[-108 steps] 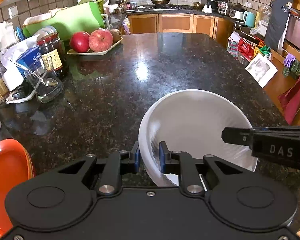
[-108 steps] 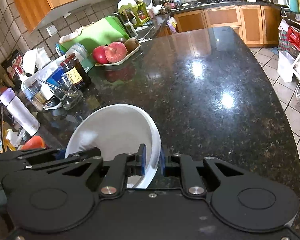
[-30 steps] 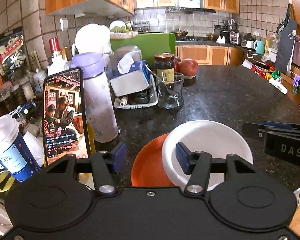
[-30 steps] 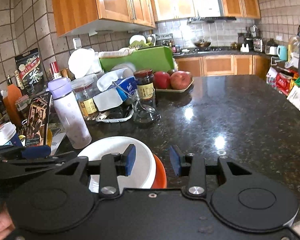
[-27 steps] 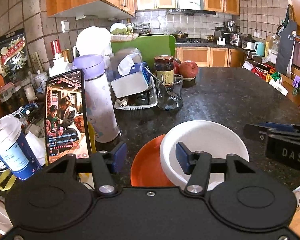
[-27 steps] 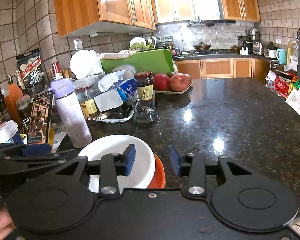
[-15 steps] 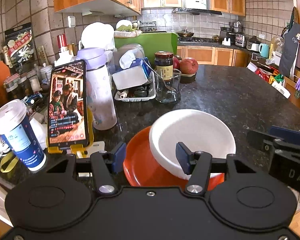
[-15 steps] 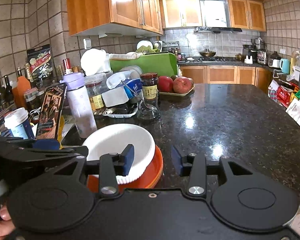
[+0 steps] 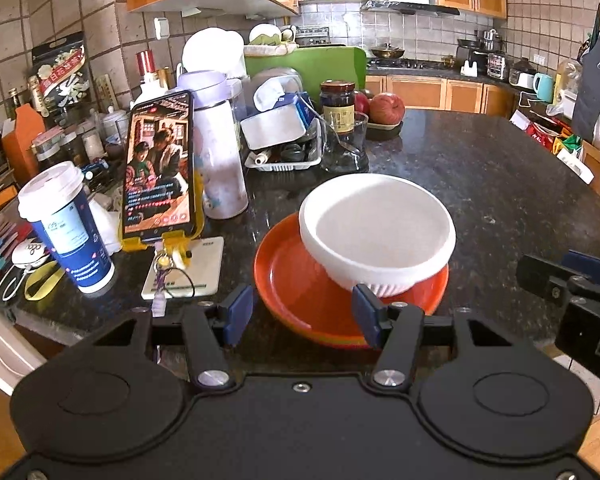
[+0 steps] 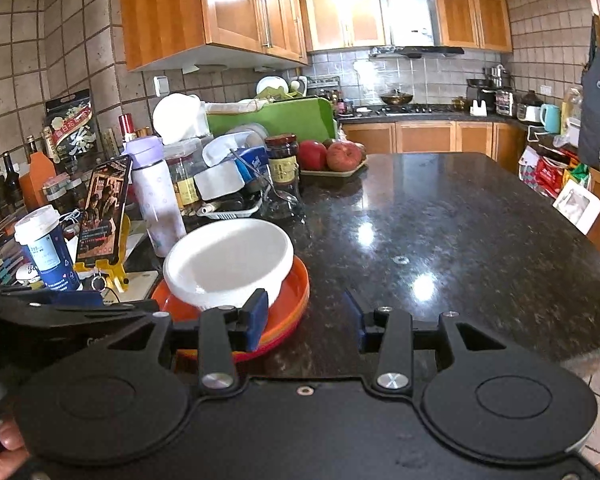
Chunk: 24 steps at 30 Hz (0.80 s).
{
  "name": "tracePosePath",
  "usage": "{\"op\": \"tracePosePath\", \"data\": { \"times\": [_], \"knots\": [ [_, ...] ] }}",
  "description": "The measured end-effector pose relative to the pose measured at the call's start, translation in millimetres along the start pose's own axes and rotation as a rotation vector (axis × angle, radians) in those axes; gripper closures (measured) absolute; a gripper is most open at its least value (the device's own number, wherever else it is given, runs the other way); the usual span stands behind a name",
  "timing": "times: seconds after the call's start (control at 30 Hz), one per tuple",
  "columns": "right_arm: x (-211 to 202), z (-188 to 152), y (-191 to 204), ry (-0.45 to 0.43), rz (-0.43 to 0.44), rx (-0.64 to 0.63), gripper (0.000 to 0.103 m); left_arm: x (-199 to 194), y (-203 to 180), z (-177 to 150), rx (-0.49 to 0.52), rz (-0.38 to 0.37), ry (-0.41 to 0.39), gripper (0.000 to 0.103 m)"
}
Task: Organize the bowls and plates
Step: 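Withdraw the left gripper from the bowl on the plate stack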
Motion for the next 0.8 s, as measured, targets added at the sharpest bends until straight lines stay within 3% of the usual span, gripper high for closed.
{"op": "tracePosePath", "data": {
  "times": [0.8],
  "knots": [
    [-27.8,-8.9,7.8,-0.029,0.003,0.015,0.059,-17.9,2.0,-14.2,0.009,-0.003,0.008,0.043]
  ]
}}
Point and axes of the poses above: each gripper's, at about its wrist camera, not at the fingertips, and x roughly the way its jaws point, y to its left, z to its top, the point moved 2 cm from there along x, roughly the way its jaws point, and after that the axes turned 6 degrees about -x, right-handed, at the moved point
